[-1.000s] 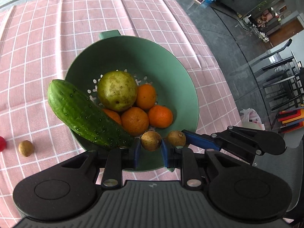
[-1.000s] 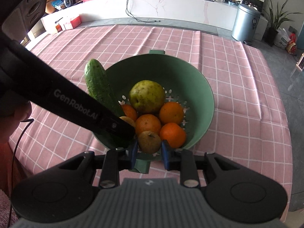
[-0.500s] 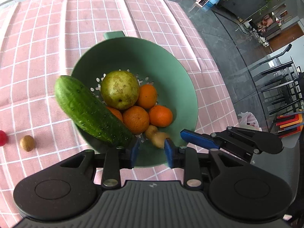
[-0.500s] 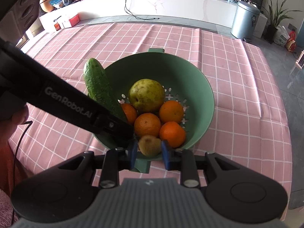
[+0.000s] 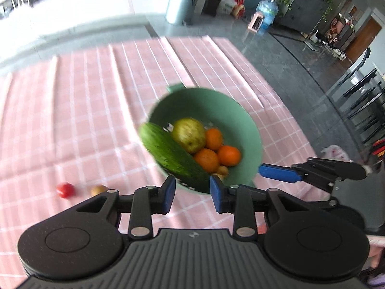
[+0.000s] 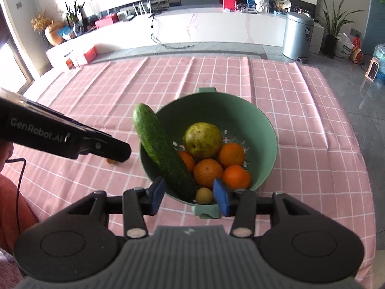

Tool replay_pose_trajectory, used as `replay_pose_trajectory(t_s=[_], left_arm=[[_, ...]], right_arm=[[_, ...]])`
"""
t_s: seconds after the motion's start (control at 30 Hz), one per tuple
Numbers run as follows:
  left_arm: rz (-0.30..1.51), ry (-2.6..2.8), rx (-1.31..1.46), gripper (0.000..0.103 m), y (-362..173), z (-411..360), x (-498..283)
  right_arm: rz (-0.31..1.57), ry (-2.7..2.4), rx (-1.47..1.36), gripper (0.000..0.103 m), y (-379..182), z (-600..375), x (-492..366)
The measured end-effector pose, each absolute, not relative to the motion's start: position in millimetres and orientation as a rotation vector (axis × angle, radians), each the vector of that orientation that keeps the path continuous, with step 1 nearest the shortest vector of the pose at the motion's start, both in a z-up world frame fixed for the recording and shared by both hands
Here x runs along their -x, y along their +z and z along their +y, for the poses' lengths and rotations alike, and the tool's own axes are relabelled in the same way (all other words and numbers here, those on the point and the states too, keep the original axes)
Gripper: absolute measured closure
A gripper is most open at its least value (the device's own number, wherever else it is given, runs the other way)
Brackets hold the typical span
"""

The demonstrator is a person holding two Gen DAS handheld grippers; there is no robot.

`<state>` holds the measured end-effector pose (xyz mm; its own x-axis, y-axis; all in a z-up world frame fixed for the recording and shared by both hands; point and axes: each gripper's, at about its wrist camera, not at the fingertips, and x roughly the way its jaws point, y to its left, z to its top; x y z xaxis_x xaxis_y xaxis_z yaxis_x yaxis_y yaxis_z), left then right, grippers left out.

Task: Organize fruits
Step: 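Open the left gripper over the colander while the right gripper drops its longan, then move the left gripper to the red cherry tomato while the right approaches the last longan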

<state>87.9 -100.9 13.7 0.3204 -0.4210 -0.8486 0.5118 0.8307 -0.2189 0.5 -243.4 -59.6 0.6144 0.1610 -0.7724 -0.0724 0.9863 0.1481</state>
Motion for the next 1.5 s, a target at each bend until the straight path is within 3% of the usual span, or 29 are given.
replay_pose_trajectory(t_s=[0.1, 0.3, 1.03, 1.5], left_arm=[[1.023, -0.585, -0.151, 0.065, 22.5, -87.9, -77.4], [0.957, -0.546, -0.211, 0.065, 29.1, -60.8, -64.6], [1.041, -0.443, -0.189, 0.066, -19.8, 22.6, -99.6], [1.106, -0.422, -0.217, 0.065, -79.7, 27.6, -144.1]], right_arm=[[0.869, 0.114, -0.138, 0.055, -52.8, -231.6, 7.2], [0.843, 0.094, -0.204, 0.054, -46.4, -205.8, 19.2], [0.877, 0.080, -0.239, 0.054, -84.6, -125.2, 6.7], [0.875, 0.149, -0.192, 0.070, -133.4, -90.4, -43.4]])
